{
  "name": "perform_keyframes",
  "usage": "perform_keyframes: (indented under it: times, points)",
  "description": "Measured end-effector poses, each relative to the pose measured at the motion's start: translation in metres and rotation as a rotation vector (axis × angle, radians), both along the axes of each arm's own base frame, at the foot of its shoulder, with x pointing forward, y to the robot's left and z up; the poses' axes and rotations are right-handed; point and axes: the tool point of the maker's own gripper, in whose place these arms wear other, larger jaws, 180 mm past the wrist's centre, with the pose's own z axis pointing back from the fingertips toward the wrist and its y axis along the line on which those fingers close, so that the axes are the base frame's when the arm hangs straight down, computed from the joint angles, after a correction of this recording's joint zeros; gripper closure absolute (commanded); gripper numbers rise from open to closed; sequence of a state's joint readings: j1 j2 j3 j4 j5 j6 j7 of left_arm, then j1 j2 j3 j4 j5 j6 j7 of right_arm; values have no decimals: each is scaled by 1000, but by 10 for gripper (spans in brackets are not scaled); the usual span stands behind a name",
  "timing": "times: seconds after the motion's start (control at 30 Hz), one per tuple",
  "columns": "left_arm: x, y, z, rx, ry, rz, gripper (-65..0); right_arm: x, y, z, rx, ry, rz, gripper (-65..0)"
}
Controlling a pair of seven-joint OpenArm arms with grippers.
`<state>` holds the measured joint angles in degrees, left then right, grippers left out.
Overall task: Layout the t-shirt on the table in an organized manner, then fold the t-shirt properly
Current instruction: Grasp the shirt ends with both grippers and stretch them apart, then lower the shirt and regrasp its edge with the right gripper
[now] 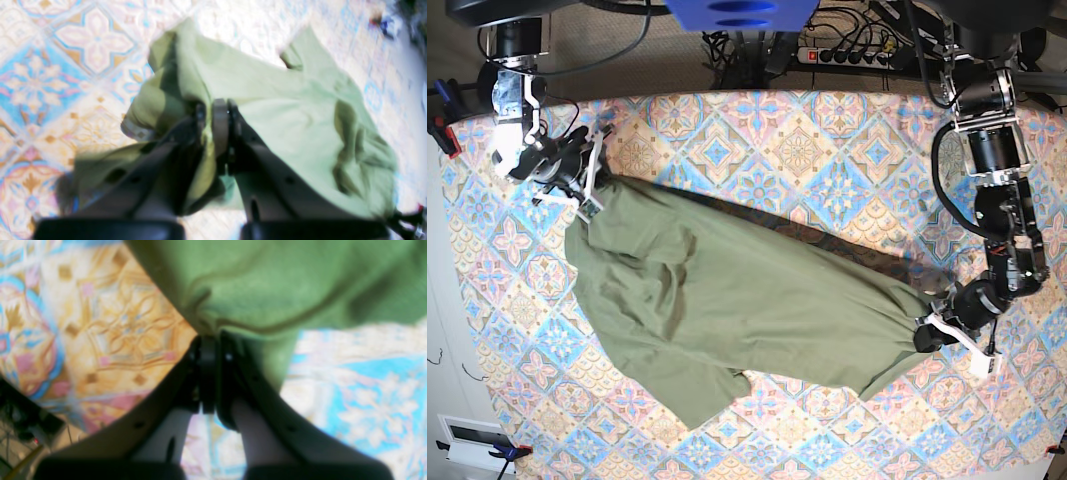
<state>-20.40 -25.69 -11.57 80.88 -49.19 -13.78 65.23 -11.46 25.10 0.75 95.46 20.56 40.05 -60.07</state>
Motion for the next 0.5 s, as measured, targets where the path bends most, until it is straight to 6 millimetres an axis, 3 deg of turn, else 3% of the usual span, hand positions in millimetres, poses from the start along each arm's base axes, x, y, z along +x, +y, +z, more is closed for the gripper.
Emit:
perform_keyframes:
  times: [0.07,0.23,0.4,0.5]
  points:
    - [-14,3,-2,-9,36,-34,0,-3,-4,-2,-19,13,0,-11]
    - [-59,36,-50,95,207,-10,0,-3,0,-2,-4,12,2,-11]
    - [-92,60,-71,160,283,-8,0,-12,6,-5,27,26,4,-11]
    - [-114,71,-88,193,358,-4,-76,-16,10,-5,57,34,1,-11]
